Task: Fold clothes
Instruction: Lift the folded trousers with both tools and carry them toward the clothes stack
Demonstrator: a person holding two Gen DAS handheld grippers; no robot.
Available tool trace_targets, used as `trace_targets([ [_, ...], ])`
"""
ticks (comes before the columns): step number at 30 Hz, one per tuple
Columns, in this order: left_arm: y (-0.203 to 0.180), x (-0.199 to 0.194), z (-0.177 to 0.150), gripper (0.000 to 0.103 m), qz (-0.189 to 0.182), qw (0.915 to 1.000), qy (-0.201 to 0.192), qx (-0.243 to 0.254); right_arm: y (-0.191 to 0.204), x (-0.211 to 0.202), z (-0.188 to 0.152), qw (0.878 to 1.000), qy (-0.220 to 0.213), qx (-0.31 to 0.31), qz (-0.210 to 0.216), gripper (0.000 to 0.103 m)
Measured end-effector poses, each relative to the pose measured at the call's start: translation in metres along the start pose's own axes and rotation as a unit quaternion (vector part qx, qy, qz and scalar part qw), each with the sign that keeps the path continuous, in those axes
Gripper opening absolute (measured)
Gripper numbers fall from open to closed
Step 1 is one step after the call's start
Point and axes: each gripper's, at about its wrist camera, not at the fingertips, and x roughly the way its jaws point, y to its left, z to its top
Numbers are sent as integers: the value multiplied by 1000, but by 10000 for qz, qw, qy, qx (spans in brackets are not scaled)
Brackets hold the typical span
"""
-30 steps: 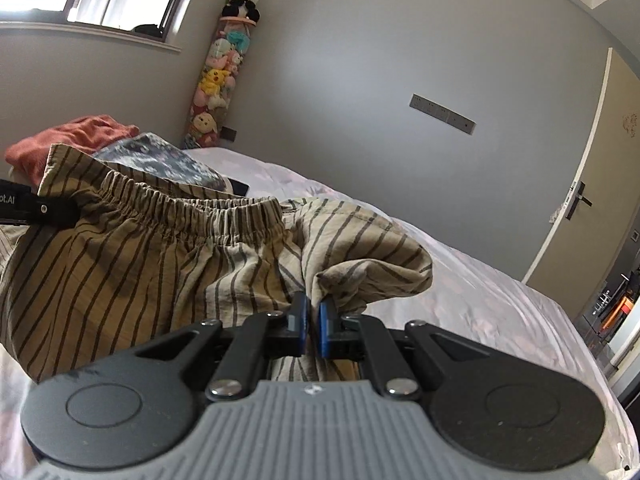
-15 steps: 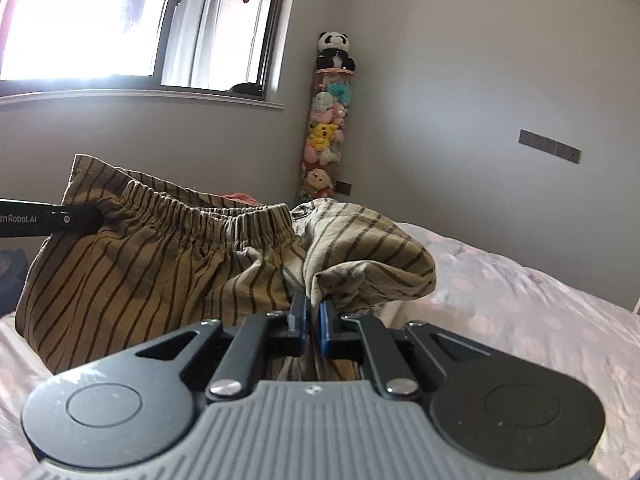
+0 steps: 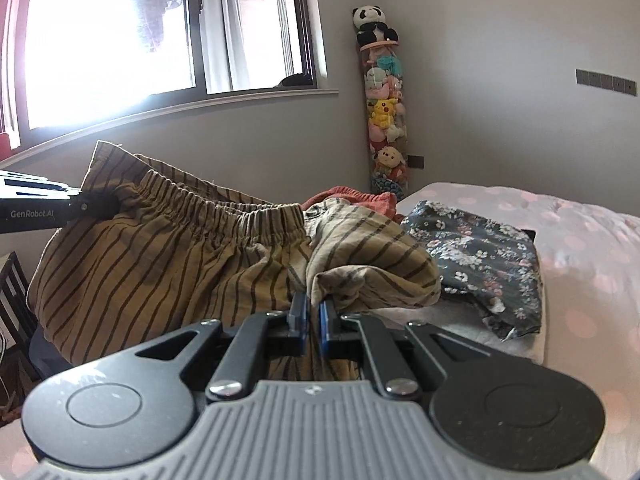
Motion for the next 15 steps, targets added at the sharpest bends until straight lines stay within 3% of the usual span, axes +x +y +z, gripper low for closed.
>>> trace_targets([
  [9,15,63,-17,4,-28,9975,688,176,-10,31,-18,9975,475,517,39,7],
  [15,17,121,-34,4,-54,9913,1265,359,-22,65,-37,9927,925,772,79,7],
])
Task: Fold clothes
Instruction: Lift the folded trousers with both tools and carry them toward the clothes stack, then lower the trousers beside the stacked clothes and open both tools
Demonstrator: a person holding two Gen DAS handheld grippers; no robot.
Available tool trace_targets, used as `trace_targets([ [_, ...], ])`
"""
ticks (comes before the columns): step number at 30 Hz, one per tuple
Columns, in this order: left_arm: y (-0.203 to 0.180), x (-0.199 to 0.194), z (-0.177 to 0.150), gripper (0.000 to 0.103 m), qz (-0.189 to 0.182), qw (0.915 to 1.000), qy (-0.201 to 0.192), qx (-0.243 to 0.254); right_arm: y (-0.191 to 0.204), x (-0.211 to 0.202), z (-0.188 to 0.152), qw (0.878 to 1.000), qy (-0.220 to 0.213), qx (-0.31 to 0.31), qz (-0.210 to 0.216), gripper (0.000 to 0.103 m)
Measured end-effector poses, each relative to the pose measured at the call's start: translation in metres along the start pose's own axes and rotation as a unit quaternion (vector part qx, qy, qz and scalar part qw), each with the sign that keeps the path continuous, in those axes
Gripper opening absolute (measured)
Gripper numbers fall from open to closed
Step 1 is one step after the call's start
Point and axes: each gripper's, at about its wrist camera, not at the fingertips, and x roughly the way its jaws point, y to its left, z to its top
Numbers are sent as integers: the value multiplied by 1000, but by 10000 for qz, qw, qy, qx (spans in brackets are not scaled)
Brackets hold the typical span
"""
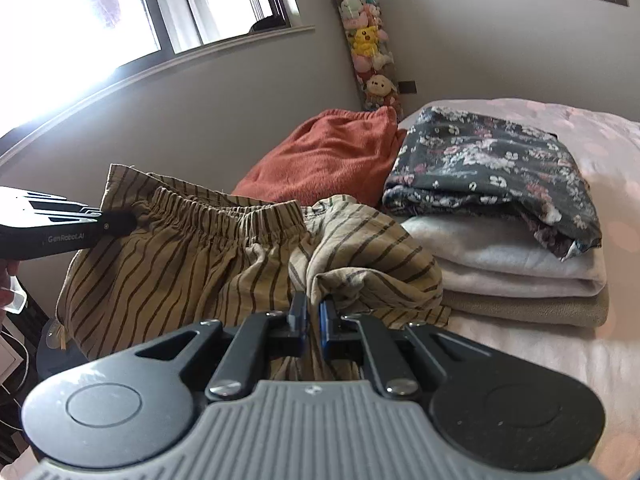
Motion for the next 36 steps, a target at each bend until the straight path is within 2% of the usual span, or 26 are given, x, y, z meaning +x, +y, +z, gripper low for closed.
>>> trace_targets([
  [7,0,66,-11,4,50,9986,524,65,-15,44,-14,9992,360,137,-56,7],
  [16,6,132,-34,4,24,9958,894,-183,-40,91,-32,9970,635,439,47,7],
  [23,7,154,-56,5,-71,9948,988,-253,-47,106,-55,9967,636,474,163,8],
  [27,8,154,-59,5,-63,9947,989,-266,-52,110,-55,9959,691,523,250,7],
  [29,8,151,-56,10,-22,9947,988,-294,-53,109,-51,9953,756,532,290,7],
  [30,9,147,-54,11,8,9949,967,-297,-54,107,-49,9950,777,542,310,9],
  [32,7,139,-46,14,29,9958,860,-306,-57,99,-44,9949,751,594,323,17],
  [33,9,132,-44,17,30,9963,794,-320,-58,93,-42,9951,710,627,286,31],
  [34,11,124,-43,19,26,9968,724,-335,-60,86,-40,9955,644,653,245,38],
  [36,15,107,-42,21,9,9976,583,-377,-63,73,-36,9964,500,663,161,38],
])
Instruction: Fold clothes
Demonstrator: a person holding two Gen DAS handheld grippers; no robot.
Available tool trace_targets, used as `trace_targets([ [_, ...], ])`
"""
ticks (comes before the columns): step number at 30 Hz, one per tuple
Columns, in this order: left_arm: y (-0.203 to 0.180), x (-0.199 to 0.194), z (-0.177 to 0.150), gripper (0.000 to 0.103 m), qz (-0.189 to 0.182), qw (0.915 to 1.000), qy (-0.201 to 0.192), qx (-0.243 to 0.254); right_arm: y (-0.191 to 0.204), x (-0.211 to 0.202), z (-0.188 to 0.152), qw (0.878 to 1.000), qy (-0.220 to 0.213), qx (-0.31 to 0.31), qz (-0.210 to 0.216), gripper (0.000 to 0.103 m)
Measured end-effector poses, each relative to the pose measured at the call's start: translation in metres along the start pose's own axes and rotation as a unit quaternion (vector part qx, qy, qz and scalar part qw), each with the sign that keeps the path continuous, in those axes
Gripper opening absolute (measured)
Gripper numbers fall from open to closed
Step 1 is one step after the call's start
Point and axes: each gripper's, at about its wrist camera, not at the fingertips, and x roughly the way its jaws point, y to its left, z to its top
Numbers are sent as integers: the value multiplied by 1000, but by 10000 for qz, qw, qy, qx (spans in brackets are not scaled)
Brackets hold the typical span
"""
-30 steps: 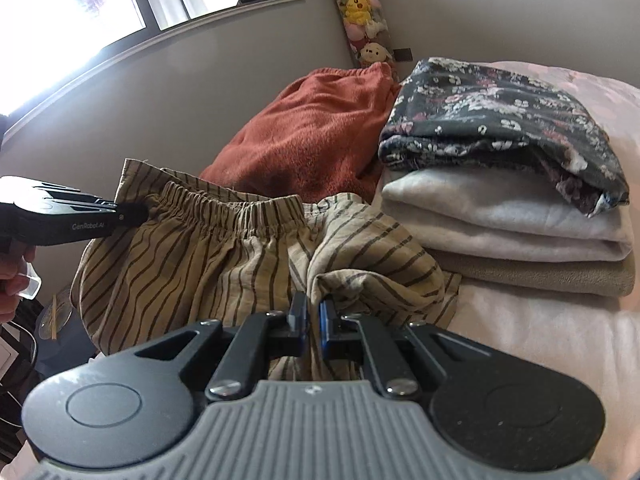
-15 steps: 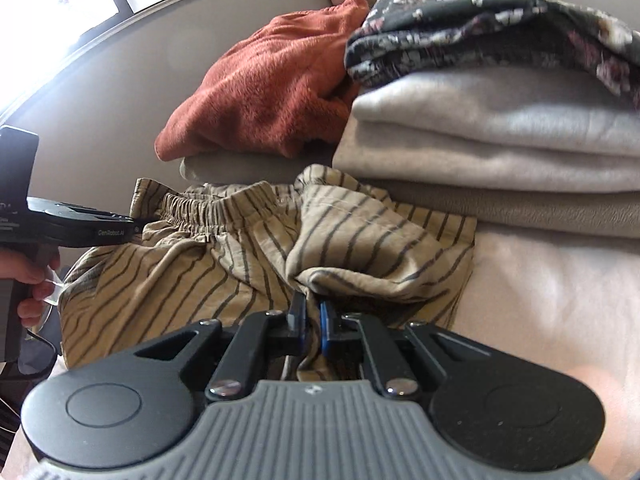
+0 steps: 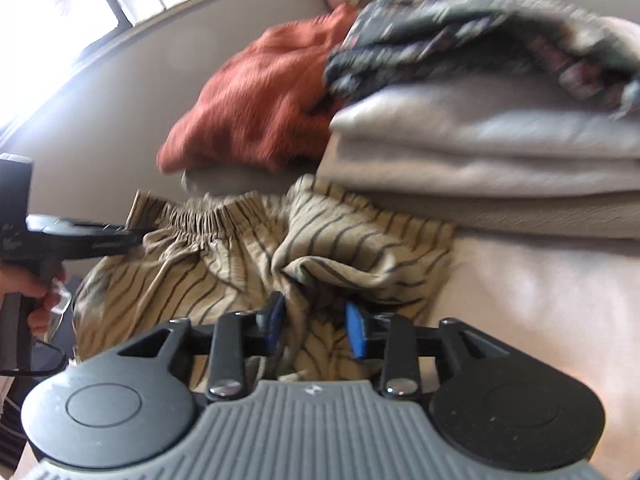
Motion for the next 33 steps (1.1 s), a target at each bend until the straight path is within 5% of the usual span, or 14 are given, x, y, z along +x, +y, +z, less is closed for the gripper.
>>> trace_targets([
  [7,19,-52,-13,27,-72,9988,-383,-297,7,-35,11,9975,-528,-408,-231,32],
  [13,20,-62,-33,27,-191,9992,-134,-337,-8,-22,11,9954,-198,-656,-665,31],
  [18,17,-55,-47,27,-109,9994,189,-258,-20,-10,3,9912,104,-1214,-516,38],
  [22,15,-41,-50,27,-76,9986,380,-365,-16,9,1,9795,199,-1944,-492,35],
  [23,15,-39,-50,27,-69,9985,403,-371,-14,14,2,9750,187,-2153,-517,30],
  [24,15,-37,-50,27,-62,9984,426,-377,-12,18,4,9701,175,-2361,-541,7],
  [29,14,-32,-53,27,-40,9984,471,-324,-6,17,20,9367,-455,-3301,-1079,3],
  [33,15,-26,-53,27,-46,9979,513,-383,-17,26,31,9306,-327,-3436,-1222,3],
])
